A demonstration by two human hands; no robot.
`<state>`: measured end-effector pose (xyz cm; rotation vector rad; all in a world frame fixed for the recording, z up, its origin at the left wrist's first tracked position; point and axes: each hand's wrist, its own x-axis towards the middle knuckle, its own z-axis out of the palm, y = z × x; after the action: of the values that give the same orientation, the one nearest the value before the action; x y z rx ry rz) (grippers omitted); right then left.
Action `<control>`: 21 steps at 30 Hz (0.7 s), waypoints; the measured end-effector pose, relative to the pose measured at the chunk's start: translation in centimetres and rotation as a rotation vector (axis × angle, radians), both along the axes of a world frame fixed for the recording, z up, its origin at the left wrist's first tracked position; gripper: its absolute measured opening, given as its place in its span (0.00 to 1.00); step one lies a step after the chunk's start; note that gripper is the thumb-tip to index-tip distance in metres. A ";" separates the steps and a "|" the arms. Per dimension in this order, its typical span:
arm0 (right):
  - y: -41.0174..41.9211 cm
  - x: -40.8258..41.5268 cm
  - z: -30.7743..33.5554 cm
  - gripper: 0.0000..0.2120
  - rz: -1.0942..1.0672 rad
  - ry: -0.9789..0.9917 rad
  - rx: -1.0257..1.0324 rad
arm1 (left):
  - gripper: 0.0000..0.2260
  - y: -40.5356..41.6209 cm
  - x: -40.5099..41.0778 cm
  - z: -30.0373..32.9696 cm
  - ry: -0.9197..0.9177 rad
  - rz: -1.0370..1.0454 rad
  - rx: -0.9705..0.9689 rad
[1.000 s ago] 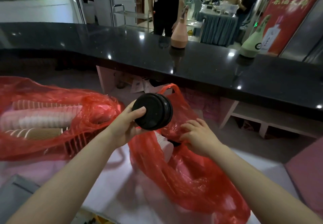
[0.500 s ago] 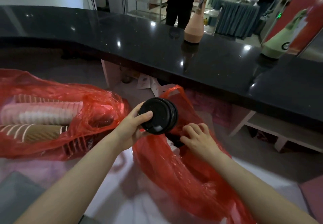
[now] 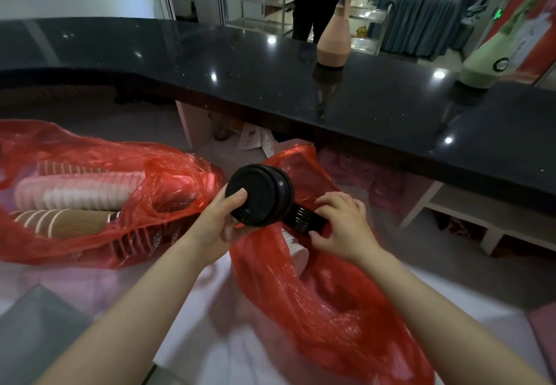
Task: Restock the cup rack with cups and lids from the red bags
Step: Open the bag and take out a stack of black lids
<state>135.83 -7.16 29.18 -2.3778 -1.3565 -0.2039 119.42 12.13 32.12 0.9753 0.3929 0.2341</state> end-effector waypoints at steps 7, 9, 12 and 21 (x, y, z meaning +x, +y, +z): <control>-1.4 -0.9 3.6 0.05 -0.047 0.819 0.481 | 0.31 -0.6 -1.9 1.0 -0.226 -0.016 -0.319; -1.3 -1.6 4.6 0.05 -0.041 0.949 0.575 | 0.35 -1.2 -2.6 1.6 -0.286 -0.072 -0.346; -0.6 -3.5 5.9 0.06 -0.010 1.077 0.682 | 0.36 -2.5 -4.0 2.2 -0.373 -0.151 -0.336; 2.2 -11.9 8.6 0.05 0.181 1.133 0.758 | 0.30 -4.9 -11.0 2.5 -0.440 0.092 -0.248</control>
<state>123.88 -4.94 37.80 -1.2989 -0.7036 0.5214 108.40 7.18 34.61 0.6389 0.0594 0.4614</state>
